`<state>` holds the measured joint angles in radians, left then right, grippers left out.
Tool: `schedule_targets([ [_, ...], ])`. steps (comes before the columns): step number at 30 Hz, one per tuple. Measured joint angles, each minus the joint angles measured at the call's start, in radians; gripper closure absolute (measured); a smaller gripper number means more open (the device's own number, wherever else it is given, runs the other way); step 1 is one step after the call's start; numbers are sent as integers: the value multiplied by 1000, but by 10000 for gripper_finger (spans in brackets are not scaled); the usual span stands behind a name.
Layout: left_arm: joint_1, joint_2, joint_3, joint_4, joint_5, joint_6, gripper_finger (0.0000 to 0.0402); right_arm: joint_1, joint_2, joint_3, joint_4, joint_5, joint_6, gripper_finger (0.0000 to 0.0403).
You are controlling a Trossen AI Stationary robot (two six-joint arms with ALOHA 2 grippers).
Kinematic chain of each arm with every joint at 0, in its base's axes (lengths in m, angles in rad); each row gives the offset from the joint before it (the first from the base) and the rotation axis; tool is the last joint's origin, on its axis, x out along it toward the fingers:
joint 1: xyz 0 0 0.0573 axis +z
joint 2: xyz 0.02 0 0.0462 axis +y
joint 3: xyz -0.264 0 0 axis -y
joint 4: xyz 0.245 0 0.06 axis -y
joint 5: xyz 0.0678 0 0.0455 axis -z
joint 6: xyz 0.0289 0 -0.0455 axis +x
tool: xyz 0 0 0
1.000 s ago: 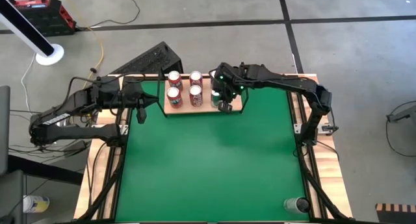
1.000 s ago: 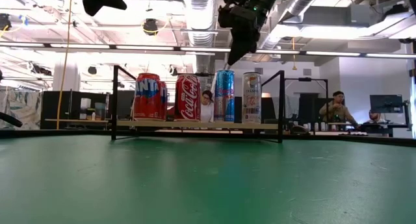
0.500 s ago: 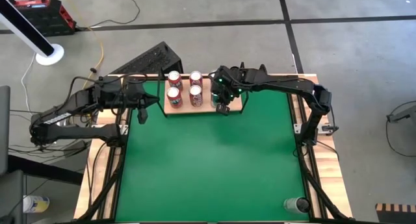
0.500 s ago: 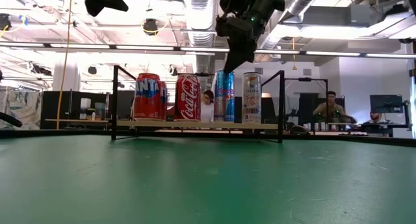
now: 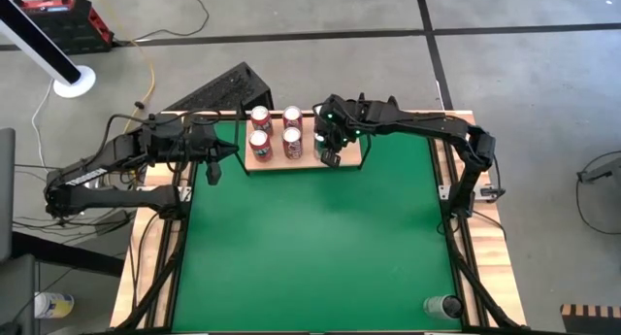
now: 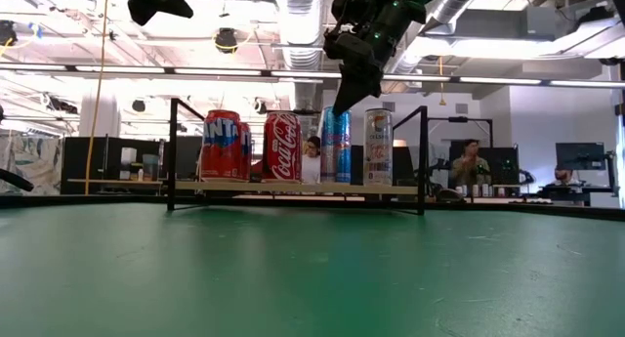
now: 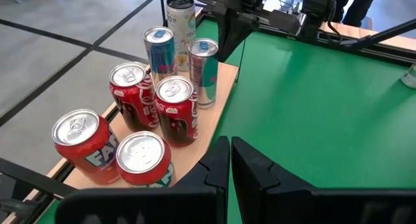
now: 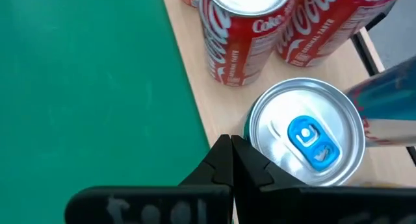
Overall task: Place canned beverage on shelf
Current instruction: Put the blue soda can, aligned with the other blue soda can on the shelf
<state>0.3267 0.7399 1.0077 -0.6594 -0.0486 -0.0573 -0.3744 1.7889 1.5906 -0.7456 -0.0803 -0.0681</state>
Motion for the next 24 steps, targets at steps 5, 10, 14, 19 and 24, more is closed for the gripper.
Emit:
schedule_targets([
  [5,0,0,0,0,0,-8,401,-15,0,0,-1,3,-1,386],
  [10,0,0,0,0,0,-9,401,-21,0,0,3,3,-8,386],
  [14,0,0,0,0,0,-8,401,-21,0,0,14,3,-8,386],
  [19,0,0,0,0,0,-9,401,-21,0,0,37,3,-10,386],
  [24,0,0,0,-1,34,-11,401,-9,-1,0,-36,3,-13,380],
])
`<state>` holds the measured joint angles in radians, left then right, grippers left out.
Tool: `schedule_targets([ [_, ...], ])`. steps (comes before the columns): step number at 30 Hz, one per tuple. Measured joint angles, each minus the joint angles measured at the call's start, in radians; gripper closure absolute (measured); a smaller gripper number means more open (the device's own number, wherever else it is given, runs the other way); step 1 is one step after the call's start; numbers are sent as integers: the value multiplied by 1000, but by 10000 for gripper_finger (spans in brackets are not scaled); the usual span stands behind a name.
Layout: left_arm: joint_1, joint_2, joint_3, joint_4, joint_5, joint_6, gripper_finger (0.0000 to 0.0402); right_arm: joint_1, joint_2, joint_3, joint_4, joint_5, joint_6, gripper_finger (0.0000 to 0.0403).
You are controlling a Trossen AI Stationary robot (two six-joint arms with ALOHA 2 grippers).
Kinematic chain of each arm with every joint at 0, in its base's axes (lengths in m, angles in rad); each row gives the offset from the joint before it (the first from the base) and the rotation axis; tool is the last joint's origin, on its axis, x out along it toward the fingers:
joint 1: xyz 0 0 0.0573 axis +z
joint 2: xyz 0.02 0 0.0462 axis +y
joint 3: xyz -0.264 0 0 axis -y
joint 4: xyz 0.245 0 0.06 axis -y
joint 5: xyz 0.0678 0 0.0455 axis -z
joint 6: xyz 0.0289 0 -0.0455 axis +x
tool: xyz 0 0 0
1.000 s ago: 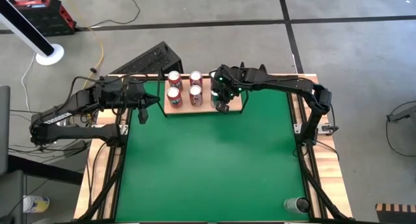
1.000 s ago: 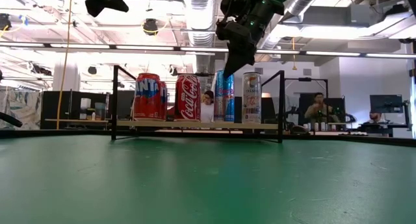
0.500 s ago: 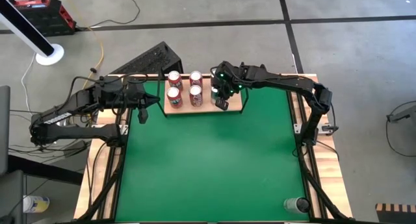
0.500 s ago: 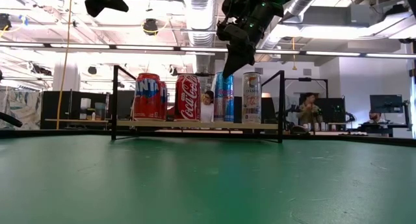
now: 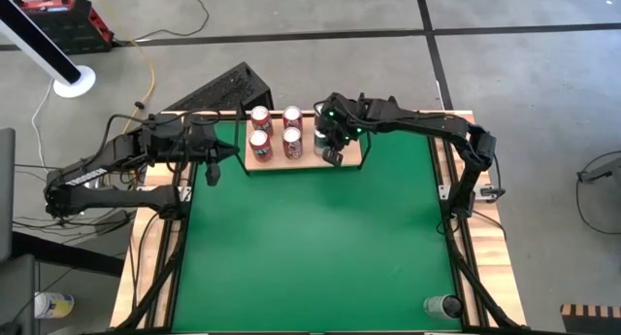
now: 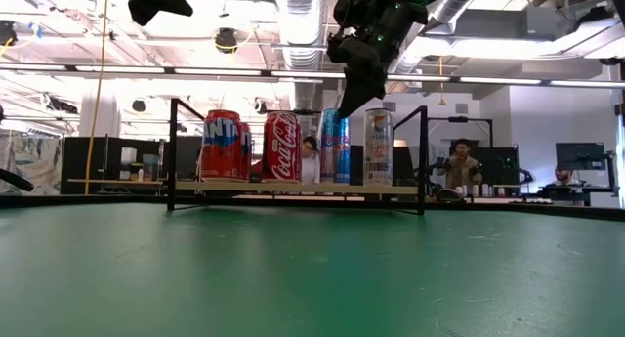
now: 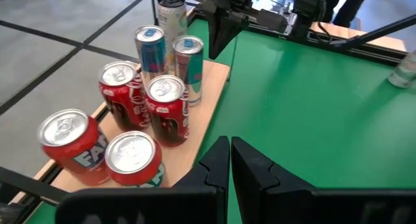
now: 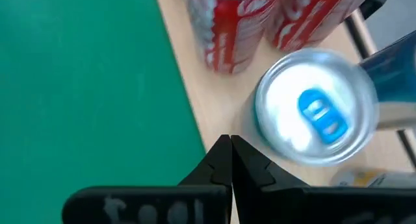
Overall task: Place canned beverage on shelf
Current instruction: Put the blue soda can, aligned with the other blue soda can on the shelf, then put the white and yellow soda can, aligned with the other blue soda can on the shelf
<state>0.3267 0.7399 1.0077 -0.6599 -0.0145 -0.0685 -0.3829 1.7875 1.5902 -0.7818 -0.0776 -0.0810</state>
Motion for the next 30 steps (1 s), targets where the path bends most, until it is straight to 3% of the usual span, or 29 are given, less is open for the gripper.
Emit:
schedule_targets([
  [9,0,0,0,0,6,3,401,-1,0,0,3,49,0,384],
  [23,0,0,0,-2,7,4,401,-16,-6,0,-11,37,26,382],
  [30,0,0,0,-1,28,46,401,82,-9,110,-217,0,81,382],
])
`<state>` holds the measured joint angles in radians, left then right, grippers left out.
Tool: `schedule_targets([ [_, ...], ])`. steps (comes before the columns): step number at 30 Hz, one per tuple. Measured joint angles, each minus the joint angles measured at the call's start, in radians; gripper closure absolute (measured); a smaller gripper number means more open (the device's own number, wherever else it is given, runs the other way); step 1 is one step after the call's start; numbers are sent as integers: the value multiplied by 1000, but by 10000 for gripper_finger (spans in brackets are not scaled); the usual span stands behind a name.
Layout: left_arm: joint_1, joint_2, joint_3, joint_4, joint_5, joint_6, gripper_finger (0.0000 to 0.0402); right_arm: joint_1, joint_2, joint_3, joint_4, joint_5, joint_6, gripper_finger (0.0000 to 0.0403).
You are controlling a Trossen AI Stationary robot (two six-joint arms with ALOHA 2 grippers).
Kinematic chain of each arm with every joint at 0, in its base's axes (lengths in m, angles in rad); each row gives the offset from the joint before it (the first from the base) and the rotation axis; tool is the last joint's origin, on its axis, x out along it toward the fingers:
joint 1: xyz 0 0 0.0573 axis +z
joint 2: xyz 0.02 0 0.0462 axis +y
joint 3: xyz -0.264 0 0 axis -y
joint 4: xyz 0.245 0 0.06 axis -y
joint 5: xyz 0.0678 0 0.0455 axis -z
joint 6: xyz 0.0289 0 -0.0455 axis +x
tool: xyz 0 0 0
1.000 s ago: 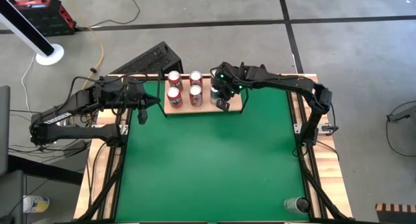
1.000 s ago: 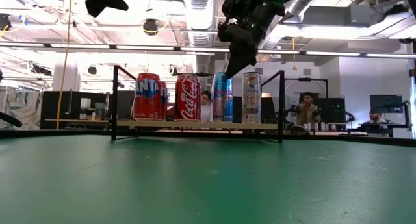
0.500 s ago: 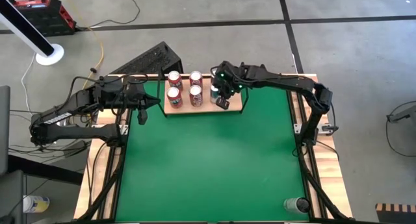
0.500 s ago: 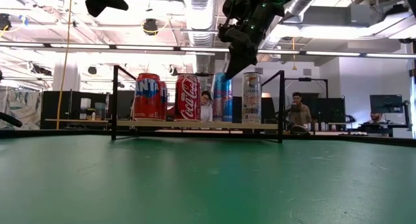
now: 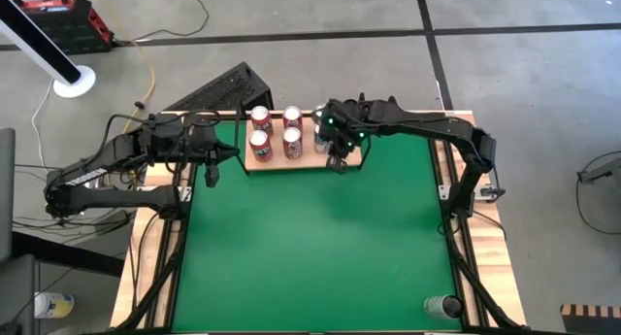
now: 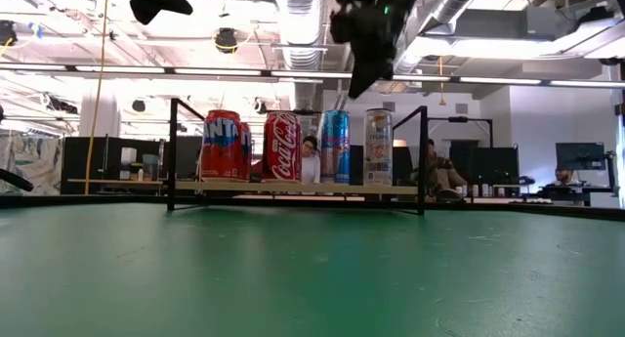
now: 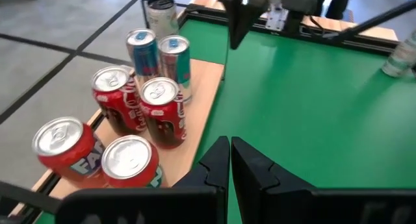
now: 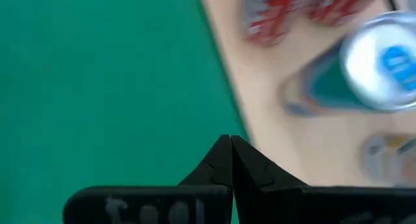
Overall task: Place canned beverage on shelf
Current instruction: Put the white and yellow soda can, aligned with the other blue soda can on the shelf
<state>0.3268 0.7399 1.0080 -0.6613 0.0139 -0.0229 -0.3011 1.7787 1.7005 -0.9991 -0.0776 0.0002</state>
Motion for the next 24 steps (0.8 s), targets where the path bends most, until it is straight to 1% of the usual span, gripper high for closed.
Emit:
schedule_targets([
  [6,0,0,0,0,35,54,401,146,-1,111,-235,-12,124,382],
  [10,0,0,0,0,73,99,401,265,-1,186,-388,-81,279,382],
  [14,0,0,0,-5,113,144,401,409,-1,227,-456,-133,530,376],
  [20,0,0,0,-8,166,201,401,650,-1,236,-475,-138,950,367],
  [24,0,0,0,-7,168,214,401,802,-1,236,-475,-154,1234,369],
])
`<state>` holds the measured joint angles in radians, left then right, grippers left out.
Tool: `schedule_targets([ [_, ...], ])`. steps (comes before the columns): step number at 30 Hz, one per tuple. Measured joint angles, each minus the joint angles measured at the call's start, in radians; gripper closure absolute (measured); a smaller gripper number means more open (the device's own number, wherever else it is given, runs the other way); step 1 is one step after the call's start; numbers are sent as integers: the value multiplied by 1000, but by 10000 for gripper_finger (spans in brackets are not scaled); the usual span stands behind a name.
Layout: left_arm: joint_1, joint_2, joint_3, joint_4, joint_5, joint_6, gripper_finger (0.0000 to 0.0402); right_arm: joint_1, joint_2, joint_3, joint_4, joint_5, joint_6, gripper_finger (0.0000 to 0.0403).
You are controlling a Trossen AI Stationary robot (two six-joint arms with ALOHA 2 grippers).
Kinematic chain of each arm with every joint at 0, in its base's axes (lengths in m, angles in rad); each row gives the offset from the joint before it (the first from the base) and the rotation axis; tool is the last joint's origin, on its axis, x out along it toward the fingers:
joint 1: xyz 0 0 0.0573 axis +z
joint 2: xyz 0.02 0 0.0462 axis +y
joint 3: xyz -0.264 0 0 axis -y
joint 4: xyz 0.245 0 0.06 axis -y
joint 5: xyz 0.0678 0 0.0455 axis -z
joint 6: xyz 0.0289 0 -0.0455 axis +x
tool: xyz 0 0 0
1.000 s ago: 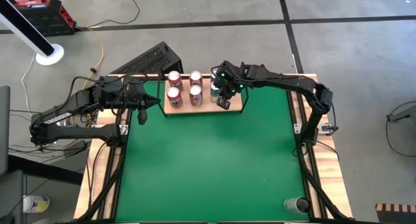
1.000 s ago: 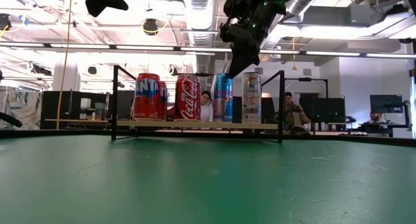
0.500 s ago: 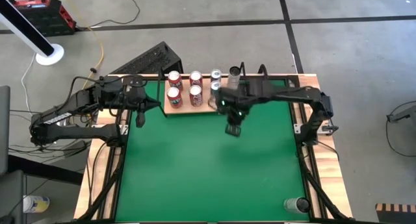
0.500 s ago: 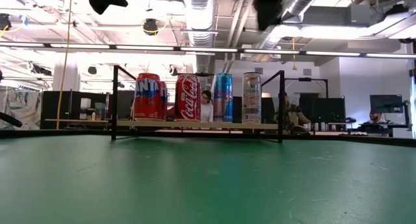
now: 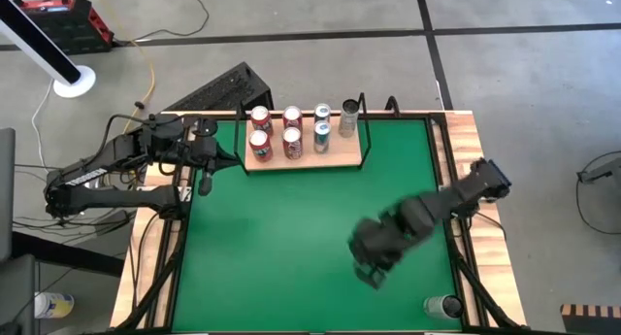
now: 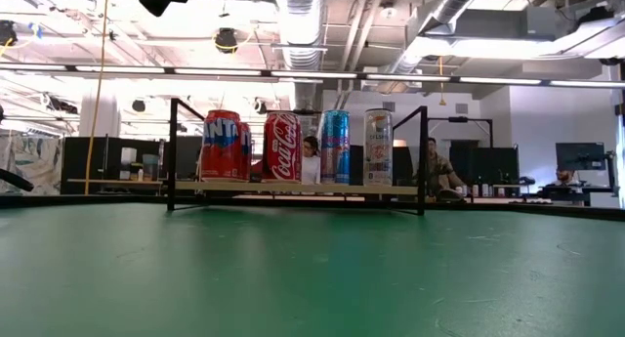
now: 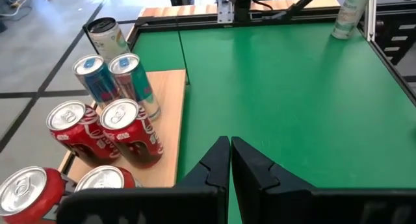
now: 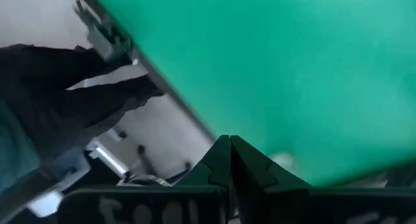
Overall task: Place canned beverage on shelf
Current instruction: Put the white and yellow soda can, aligned with the other blue soda can on the shelf
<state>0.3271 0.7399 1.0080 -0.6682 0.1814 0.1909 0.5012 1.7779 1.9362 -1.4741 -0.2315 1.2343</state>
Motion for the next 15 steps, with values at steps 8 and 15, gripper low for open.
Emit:
schedule_targets([
  [8,0,31,1,14,6,-25,401,232,0,0,-1,-8,408,375],
  [15,0,88,1,121,29,-142,401,335,-21,0,-35,35,565,372],
])
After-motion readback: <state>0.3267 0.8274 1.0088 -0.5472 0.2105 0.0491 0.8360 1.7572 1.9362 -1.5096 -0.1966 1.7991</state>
